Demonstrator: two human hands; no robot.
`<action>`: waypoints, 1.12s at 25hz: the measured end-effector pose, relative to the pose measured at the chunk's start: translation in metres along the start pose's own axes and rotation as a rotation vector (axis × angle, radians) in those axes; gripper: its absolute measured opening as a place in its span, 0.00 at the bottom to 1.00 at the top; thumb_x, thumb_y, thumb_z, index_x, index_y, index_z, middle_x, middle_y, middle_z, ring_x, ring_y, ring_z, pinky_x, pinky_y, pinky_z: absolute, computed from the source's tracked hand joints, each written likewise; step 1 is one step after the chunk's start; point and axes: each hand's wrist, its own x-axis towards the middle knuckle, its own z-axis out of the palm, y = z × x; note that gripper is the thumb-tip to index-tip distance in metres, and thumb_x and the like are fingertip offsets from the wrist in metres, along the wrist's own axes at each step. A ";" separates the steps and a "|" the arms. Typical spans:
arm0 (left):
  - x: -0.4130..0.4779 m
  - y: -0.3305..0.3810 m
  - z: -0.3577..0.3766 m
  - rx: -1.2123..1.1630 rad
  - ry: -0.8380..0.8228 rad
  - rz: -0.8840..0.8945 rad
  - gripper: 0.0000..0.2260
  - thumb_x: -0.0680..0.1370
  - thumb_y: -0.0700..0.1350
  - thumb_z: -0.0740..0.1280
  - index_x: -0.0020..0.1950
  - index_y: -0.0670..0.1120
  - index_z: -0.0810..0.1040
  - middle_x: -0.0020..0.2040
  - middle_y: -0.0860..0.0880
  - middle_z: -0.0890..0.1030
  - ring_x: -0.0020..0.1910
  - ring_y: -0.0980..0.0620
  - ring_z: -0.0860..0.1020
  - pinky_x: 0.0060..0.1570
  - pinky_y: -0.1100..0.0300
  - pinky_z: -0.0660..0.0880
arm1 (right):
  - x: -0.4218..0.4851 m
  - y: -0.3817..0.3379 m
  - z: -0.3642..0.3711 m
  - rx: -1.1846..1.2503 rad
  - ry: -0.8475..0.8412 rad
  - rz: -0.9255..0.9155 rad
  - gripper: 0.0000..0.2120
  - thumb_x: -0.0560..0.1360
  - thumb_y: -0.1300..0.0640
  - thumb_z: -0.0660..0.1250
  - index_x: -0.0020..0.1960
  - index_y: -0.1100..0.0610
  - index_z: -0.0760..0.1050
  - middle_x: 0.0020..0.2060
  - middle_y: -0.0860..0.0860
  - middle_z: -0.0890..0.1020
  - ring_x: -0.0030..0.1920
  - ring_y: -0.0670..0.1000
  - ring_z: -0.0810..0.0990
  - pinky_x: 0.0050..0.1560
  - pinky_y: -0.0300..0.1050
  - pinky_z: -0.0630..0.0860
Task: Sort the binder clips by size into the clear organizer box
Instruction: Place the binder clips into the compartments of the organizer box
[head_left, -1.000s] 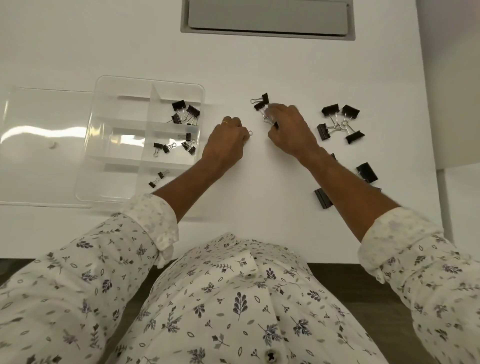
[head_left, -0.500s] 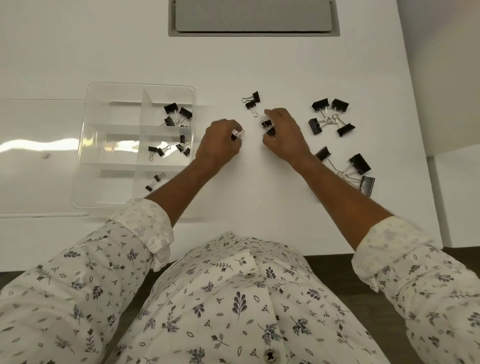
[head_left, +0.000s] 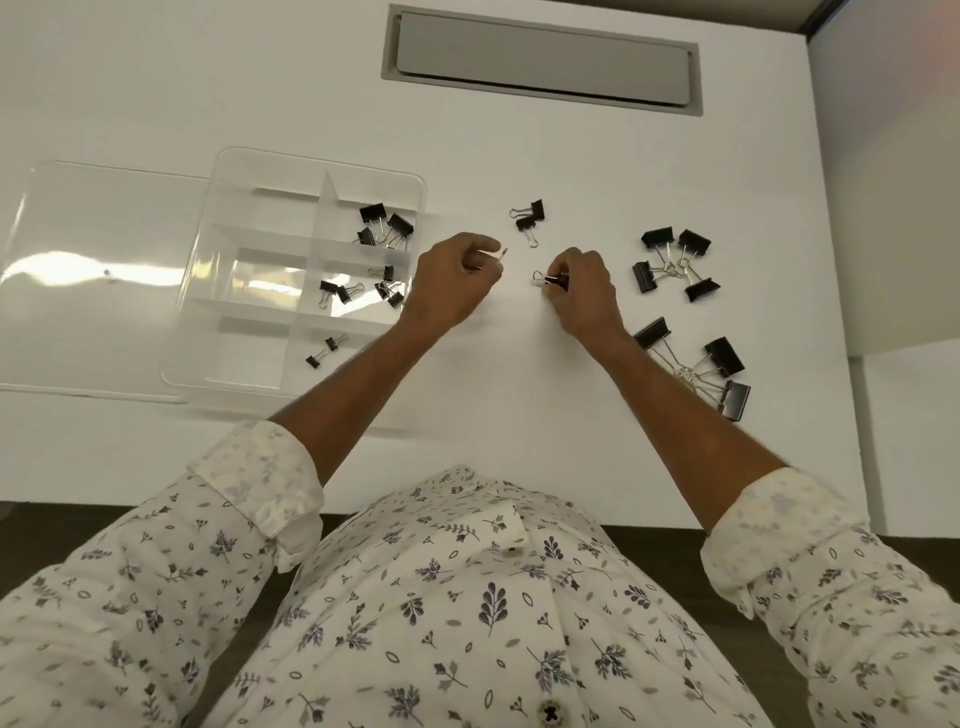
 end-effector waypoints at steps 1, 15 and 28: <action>0.000 0.001 -0.002 -0.110 -0.015 -0.044 0.12 0.77 0.43 0.68 0.59 0.46 0.82 0.46 0.50 0.86 0.47 0.52 0.85 0.54 0.58 0.81 | 0.000 0.000 0.001 0.002 -0.002 -0.009 0.06 0.77 0.63 0.69 0.53 0.60 0.76 0.51 0.56 0.80 0.48 0.54 0.79 0.45 0.43 0.70; -0.006 0.005 -0.087 -0.769 0.021 -0.280 0.11 0.80 0.32 0.62 0.58 0.39 0.81 0.52 0.42 0.83 0.50 0.46 0.84 0.60 0.55 0.82 | -0.022 -0.115 -0.009 1.442 -0.296 0.551 0.05 0.82 0.67 0.61 0.53 0.66 0.76 0.44 0.59 0.81 0.44 0.56 0.83 0.59 0.51 0.82; 0.028 -0.028 -0.199 -0.919 0.347 -0.376 0.06 0.83 0.42 0.64 0.50 0.44 0.80 0.46 0.47 0.80 0.43 0.51 0.76 0.48 0.60 0.77 | 0.012 -0.291 0.063 1.296 -0.406 0.364 0.12 0.84 0.52 0.63 0.59 0.61 0.76 0.55 0.57 0.79 0.57 0.56 0.79 0.69 0.54 0.75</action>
